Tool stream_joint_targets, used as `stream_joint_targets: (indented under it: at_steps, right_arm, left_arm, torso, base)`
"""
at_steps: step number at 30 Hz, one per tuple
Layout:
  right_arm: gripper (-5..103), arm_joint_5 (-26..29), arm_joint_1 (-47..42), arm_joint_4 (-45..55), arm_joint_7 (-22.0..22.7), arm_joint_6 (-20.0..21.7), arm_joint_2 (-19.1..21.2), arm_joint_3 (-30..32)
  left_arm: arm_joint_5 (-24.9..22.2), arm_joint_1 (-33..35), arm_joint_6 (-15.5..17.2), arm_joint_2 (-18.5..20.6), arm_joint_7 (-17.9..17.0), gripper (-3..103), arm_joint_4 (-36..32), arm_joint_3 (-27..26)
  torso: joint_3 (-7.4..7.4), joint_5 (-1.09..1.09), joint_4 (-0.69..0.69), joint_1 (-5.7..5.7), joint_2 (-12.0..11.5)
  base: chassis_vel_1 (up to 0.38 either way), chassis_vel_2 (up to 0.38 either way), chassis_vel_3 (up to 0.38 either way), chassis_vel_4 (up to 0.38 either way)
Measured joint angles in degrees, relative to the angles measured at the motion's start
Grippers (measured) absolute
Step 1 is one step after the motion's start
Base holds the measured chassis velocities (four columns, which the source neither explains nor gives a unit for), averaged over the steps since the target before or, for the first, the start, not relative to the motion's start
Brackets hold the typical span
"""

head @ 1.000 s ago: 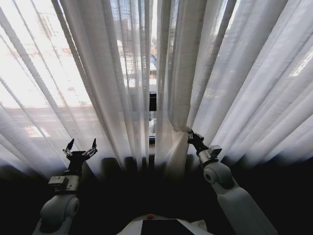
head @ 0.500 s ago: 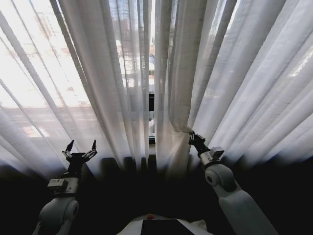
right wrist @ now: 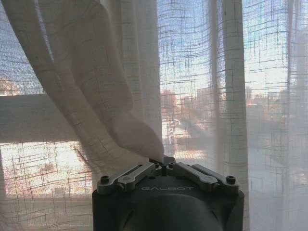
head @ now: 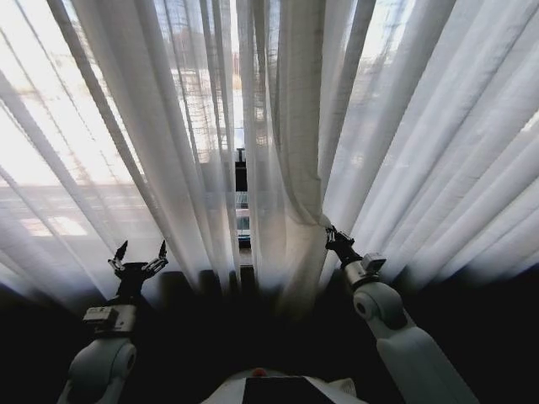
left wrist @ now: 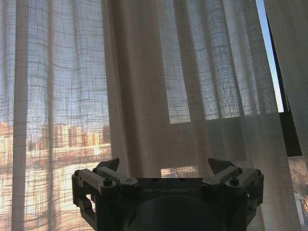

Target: Open the curtains by pulling them apart, changing their state from closed to fully open.

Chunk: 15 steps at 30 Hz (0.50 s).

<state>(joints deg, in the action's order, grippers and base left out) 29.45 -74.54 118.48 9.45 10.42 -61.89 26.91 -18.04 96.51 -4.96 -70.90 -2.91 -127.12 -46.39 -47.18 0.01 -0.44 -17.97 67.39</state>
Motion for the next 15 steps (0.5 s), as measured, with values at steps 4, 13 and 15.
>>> stream_joint_targets:
  at_steps: [4,13,15]
  right_arm:
    - [0,0.0,0.2,-0.4,-0.1,0.0,0.0,-0.1]
    - [0,0.0,0.6,-1.0,-0.1,-0.1,-0.2,-0.2]
    - [0,0.0,0.6,-1.0,-0.1,-0.1,-0.2,-0.2]
  left_arm:
    - [0.0,-0.1,0.0,0.1,0.0,100,0.1,0.0]
    - [0.0,-0.2,0.1,0.1,0.0,100,0.4,0.0]
    - [0.0,-0.2,0.1,0.1,0.0,100,0.4,0.1]
  torso:
    - [0.0,-0.02,0.01,0.0,0.0]
    - [0.0,-0.02,0.01,-0.01,0.0]
    - [-0.01,-0.02,0.01,-0.01,0.0]
  base:
    - [-0.131,-0.134,0.126,0.134]
    - [-0.148,-0.16,0.158,0.154]
    - [-0.176,-0.198,0.178,0.204]
